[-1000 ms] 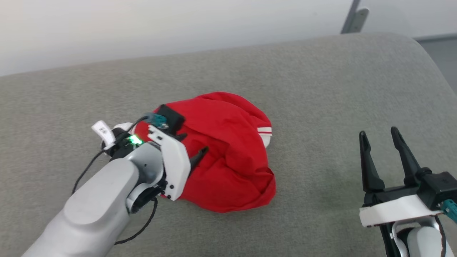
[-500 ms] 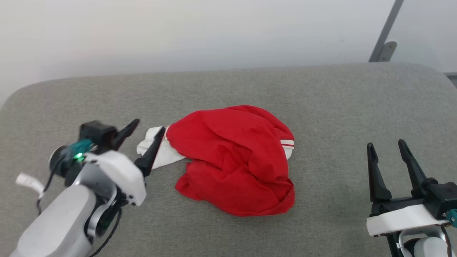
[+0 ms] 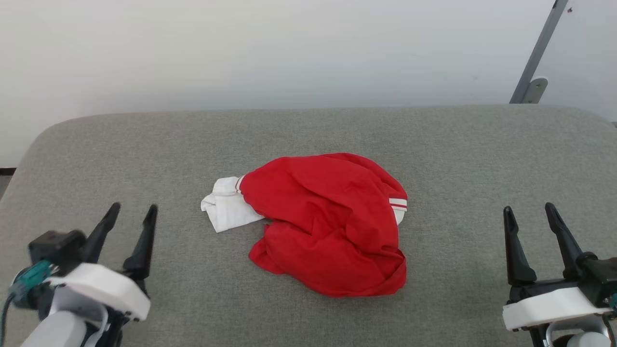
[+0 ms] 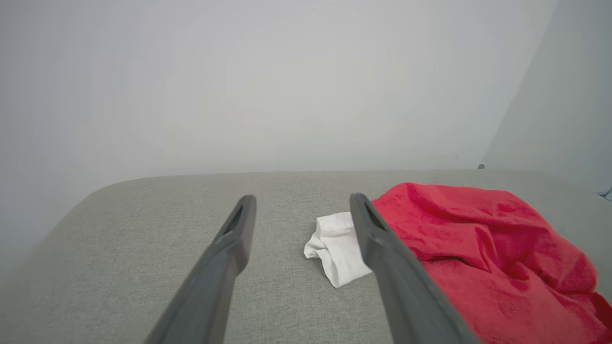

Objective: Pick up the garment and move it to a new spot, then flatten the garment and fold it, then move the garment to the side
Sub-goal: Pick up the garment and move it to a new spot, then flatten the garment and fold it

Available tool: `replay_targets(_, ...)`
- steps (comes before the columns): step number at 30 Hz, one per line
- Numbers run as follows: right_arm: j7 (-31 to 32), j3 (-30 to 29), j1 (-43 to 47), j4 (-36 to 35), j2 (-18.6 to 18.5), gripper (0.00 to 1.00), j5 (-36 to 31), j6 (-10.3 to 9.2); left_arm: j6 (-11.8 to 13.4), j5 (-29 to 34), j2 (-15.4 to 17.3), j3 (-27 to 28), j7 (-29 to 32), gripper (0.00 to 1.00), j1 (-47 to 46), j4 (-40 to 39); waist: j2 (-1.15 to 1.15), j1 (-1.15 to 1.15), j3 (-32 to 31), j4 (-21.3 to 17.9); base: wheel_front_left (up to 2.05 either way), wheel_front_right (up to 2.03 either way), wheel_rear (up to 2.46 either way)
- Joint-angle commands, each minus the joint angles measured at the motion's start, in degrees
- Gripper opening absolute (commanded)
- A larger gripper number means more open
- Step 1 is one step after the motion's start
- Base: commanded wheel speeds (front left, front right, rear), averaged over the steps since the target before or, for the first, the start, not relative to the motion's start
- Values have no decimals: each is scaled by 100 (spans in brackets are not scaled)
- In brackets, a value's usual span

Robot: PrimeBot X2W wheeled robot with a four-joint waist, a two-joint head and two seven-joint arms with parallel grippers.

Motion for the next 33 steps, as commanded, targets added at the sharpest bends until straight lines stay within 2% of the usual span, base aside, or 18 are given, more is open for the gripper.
replay_targets(1, -32, -36, 78, -11, 1, 100, 0, 1, -2, 50, -1, 181, -43, 100, 206, -46, 0, 0, -14, 23, 0, 0, 0)
replay_targets(8, -32, -126, 134, -50, 33, 100, -23, 1, -127, 363, -218, 1064, -53, 100, 802, -311, 0, 0, -36, 80, 0, 0, 0)
replay_targets(17, -32, -236, 247, -89, 101, 100, -51, 1, -571, 884, -793, 2107, -52, 100, 1440, -362, 0, 0, -75, 157, 0, 0, 0)
replay_targets(24, -32, -183, 317, -111, 115, 100, -68, 1, -854, 1163, -1159, 2579, -53, 100, 1670, -205, 0, 0, -108, 193, 0, 0, 0)
replay_targets(33, -32, -110, 340, -124, 113, 100, -45, 1, -1043, 1380, -1475, 2890, -53, 100, 1744, -92, 0, 0, -141, 241, 0, 0, 0)
